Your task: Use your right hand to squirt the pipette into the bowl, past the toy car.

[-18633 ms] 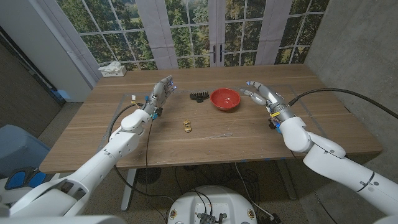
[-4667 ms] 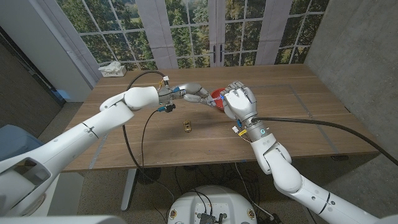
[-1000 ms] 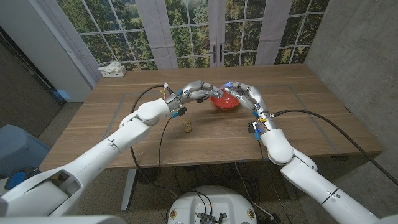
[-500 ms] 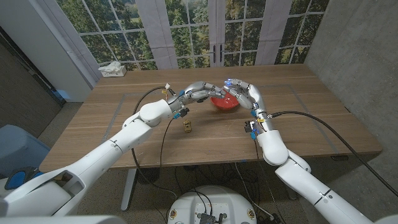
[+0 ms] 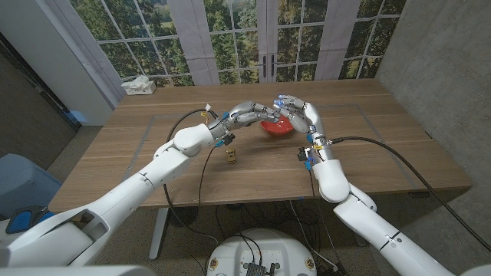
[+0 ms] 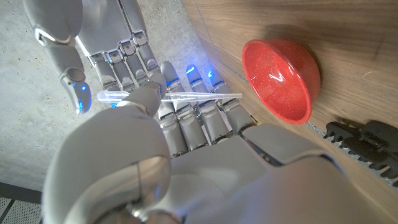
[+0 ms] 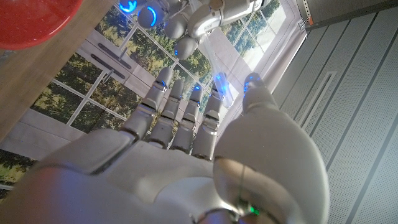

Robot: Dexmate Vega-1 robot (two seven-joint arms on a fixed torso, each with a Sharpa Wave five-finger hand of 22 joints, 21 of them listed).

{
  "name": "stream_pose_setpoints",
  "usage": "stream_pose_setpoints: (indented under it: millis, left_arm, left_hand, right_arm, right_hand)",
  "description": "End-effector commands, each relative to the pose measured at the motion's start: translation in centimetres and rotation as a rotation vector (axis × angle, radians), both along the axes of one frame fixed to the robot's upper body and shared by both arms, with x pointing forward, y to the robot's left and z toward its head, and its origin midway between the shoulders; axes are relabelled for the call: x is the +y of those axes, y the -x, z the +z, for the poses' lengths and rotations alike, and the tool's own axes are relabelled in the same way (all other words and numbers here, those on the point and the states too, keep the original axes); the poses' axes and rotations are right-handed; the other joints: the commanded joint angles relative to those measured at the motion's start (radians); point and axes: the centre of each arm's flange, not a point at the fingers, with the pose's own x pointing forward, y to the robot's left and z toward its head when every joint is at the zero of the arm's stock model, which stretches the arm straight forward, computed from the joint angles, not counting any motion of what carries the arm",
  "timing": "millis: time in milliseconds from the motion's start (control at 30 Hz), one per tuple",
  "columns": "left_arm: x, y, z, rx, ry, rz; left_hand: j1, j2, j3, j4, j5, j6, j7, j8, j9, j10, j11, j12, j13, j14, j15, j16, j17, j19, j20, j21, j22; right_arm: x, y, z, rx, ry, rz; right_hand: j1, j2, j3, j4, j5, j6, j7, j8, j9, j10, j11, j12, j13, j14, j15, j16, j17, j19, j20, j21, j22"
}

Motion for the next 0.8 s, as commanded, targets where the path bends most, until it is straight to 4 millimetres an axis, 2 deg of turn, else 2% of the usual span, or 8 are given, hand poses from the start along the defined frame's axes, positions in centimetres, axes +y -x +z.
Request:
stream_pose_setpoints:
  millis: [33, 133, 200, 233, 300, 433, 500, 800]
  left_arm:
    - [-0.34, -0.47, -0.06, 0.025, -0.001, -0.026]
    - [-0.43, -0.56, 0.01, 0.033, 0.004, -0.042]
    - [-0.49, -0.6, 0.06, 0.045, 0.012, -0.062]
    - [-0.53, -0.63, 0.07, 0.054, 0.018, -0.077]
    - [-0.61, -0.75, 0.0, 0.081, 0.035, -0.113]
    - [-0.63, -1.01, -0.11, 0.111, 0.054, -0.138]
    - [-0.63, -1.08, -0.15, 0.118, 0.055, -0.14]
    - [-0.43, -1.28, -0.32, 0.153, 0.084, -0.175]
  left_hand:
    - [-0.003, -0.003, 0.002, -0.004, 0.002, 0.007, 0.008, 0.001, 0.005, 0.012, -0.011, -0.002, 0.003, 0.008, -0.124, -0.001, 0.003, 0.01, 0.0, 0.005, 0.005]
    - [-0.003, -0.004, 0.002, -0.004, 0.002, 0.008, 0.008, 0.0, 0.006, 0.013, -0.007, -0.003, 0.004, 0.008, -0.124, -0.001, 0.003, 0.01, 0.001, 0.005, 0.006]
    - [-0.004, -0.003, 0.002, -0.003, 0.002, 0.007, 0.007, -0.001, 0.006, 0.013, -0.009, -0.003, 0.004, 0.008, -0.123, -0.001, 0.003, 0.01, 0.001, 0.005, 0.006]
    - [-0.004, -0.003, 0.002, -0.003, 0.002, 0.007, 0.006, -0.001, 0.006, 0.014, -0.009, -0.003, 0.004, 0.008, -0.123, -0.001, 0.003, 0.01, 0.0, 0.005, 0.006]
    - [-0.004, -0.002, 0.002, -0.003, 0.002, 0.007, 0.007, -0.001, 0.006, 0.015, -0.009, -0.003, 0.004, 0.01, -0.125, 0.0, 0.004, 0.01, 0.001, 0.005, 0.006]
    - [-0.004, -0.002, 0.001, -0.003, 0.002, 0.009, 0.008, -0.001, 0.006, 0.017, -0.007, -0.003, 0.004, 0.011, -0.126, 0.0, 0.005, 0.01, 0.0, 0.006, 0.006]
    - [-0.004, -0.002, 0.001, -0.003, 0.002, 0.01, 0.009, -0.001, 0.006, 0.019, -0.006, -0.003, 0.004, 0.011, -0.126, 0.0, 0.005, 0.011, 0.0, 0.006, 0.006]
    - [-0.004, -0.002, 0.001, -0.004, 0.002, 0.013, 0.007, -0.002, 0.006, 0.021, -0.007, -0.004, 0.004, 0.015, -0.127, 0.001, 0.006, 0.012, 0.0, 0.007, 0.006]
  right_arm:
    - [0.38, -0.45, 0.24, -0.023, -0.04, 0.01]
    - [0.37, -0.49, 0.26, -0.025, -0.04, 0.001]
    - [0.29, -0.62, 0.31, -0.016, -0.023, 0.001]
    - [0.26, -0.68, 0.3, -0.011, -0.014, -0.002]
    - [0.17, -0.83, 0.25, 0.001, -0.004, 0.003]
    - [0.05, -0.89, 0.17, 0.005, 0.005, -0.003]
    - [-0.05, -0.89, 0.15, -0.001, -0.007, 0.001]
    - [-0.59, -1.1, -0.26, -0.001, -0.067, 0.006]
  right_hand:
    - [0.037, 0.016, 0.01, -0.005, 0.007, 0.056, -0.021, 0.019, 0.002, 0.022, -0.008, 0.008, -0.003, 0.016, -0.14, 0.008, 0.002, 0.01, -0.011, 0.012, 0.002]
    - [0.055, 0.019, 0.017, -0.007, 0.005, 0.09, -0.014, 0.027, 0.001, 0.04, -0.015, 0.013, -0.007, 0.029, -0.145, 0.01, -0.002, 0.014, -0.016, 0.017, 0.002]
    - [0.049, 0.012, 0.012, 0.002, 0.0, 0.016, -0.012, -0.012, 0.0, 0.029, -0.004, 0.005, -0.012, 0.025, -0.133, 0.003, -0.005, 0.009, -0.011, 0.021, 0.002]
    - [0.046, 0.009, 0.01, 0.004, -0.001, -0.002, -0.008, -0.021, 0.0, 0.025, 0.0, 0.003, -0.014, 0.024, -0.134, 0.003, -0.004, 0.009, -0.01, 0.022, 0.002]
    - [0.037, -0.003, 0.002, 0.009, -0.001, -0.049, 0.019, -0.047, 0.0, 0.004, 0.009, -0.008, -0.018, 0.016, -0.126, -0.003, -0.005, 0.0, -0.001, 0.023, 0.002]
    - [0.022, -0.012, -0.007, 0.015, 0.001, -0.11, 0.026, -0.077, 0.001, -0.029, 0.024, -0.022, -0.022, -0.007, -0.107, -0.011, -0.001, -0.014, 0.008, 0.022, 0.001]
    - [0.022, -0.013, -0.009, 0.015, 0.002, -0.11, 0.023, -0.079, 0.001, -0.027, 0.013, -0.02, -0.023, -0.009, -0.108, -0.01, 0.001, -0.016, 0.008, 0.023, 0.001]
    - [0.034, 0.011, 0.0, 0.016, 0.004, -0.082, 0.008, -0.071, 0.002, -0.016, 0.007, -0.015, -0.025, 0.003, -0.124, 0.002, 0.01, -0.015, -0.001, 0.028, 0.001]
